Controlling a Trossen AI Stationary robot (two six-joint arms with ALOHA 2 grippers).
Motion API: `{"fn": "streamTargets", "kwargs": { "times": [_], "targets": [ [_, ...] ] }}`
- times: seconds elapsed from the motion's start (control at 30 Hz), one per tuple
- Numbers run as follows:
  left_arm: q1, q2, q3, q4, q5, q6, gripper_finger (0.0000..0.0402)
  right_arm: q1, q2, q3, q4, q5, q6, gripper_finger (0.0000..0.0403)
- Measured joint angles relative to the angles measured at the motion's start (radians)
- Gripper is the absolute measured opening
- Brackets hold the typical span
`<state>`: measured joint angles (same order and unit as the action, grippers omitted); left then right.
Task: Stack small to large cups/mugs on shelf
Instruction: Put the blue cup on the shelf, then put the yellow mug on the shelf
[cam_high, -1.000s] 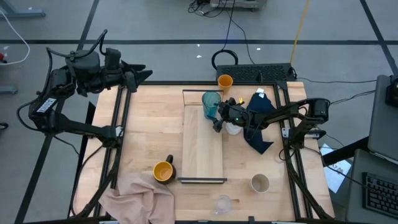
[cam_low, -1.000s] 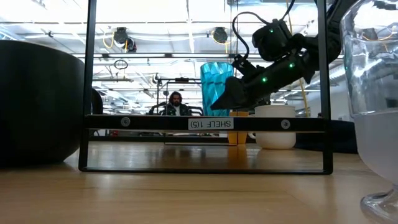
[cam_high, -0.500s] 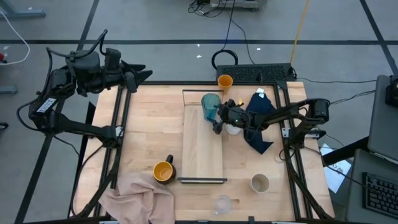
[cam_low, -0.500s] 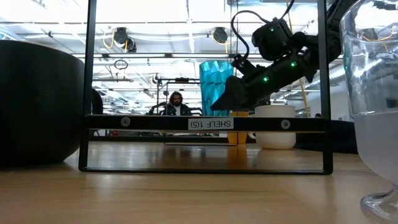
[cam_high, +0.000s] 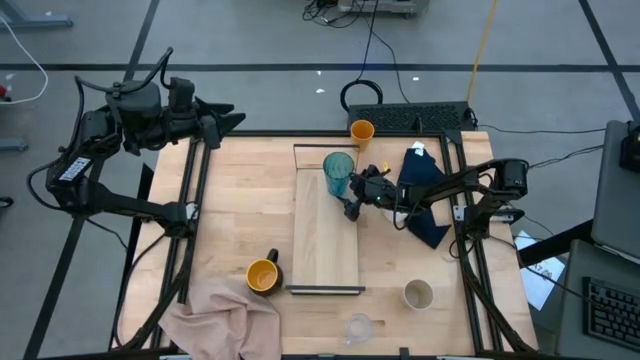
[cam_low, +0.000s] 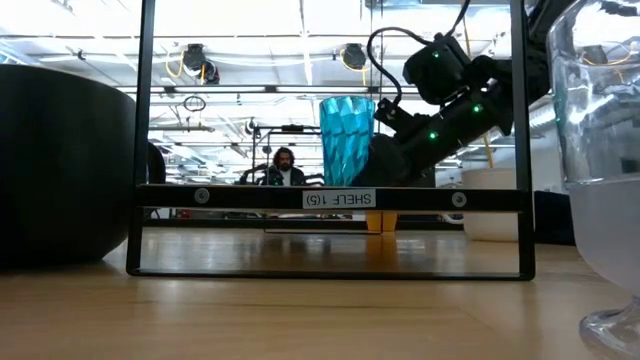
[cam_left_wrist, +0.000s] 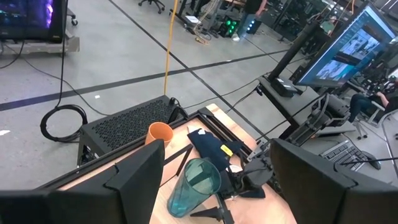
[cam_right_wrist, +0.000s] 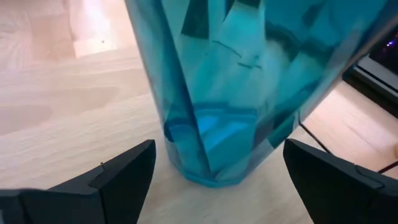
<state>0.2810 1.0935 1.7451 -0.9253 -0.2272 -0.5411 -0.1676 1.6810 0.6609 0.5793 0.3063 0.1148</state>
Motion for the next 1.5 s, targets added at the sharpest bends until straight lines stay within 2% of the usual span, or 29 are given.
{"fn": "streamTargets", "kwargs": {
  "times": [0.33, 0.53, 0.63, 0.9, 1.13, 1.3, 1.5],
  "targets": [
    [0.000, 0.000, 0.000, 0.000, -0.002, 0.005, 0.0292, 0.013, -0.114, 0.000, -0.046, -0.024, 0.012, 0.0342],
    [0.000, 0.000, 0.000, 0.000, -0.002, 0.006, 0.0292, 0.014, -0.158, 0.001, -0.195, -0.031, 0.039, 0.0343],
    [0.000, 0.000, 0.000, 0.000, -0.002, 0.008, 0.0292, 0.024, -0.157, 0.000, -0.255, -0.077, 0.053, 0.0343],
    [0.000, 0.000, 0.000, 0.000, -0.003, 0.017, 0.0292, 0.080, -0.202, 0.001, -0.262, -0.083, 0.064, 0.0343],
    [0.000, 0.002, 0.000, -0.022, -0.003, 0.018, 0.0292, 0.118, -0.381, 0.000, -0.340, -0.081, 0.094, 0.0343],
    [0.000, 0.016, 0.000, -0.075, -0.002, 0.016, 0.0292, 0.138, -0.534, 0.001, -0.364, -0.076, 0.196, 0.0343],
    [-0.002, 0.042, 0.000, -0.201, 0.085, -0.005, 0.0292, 0.138, -0.671, 0.001, -0.384, -0.075, 0.292, 0.0343]
  ]
}}
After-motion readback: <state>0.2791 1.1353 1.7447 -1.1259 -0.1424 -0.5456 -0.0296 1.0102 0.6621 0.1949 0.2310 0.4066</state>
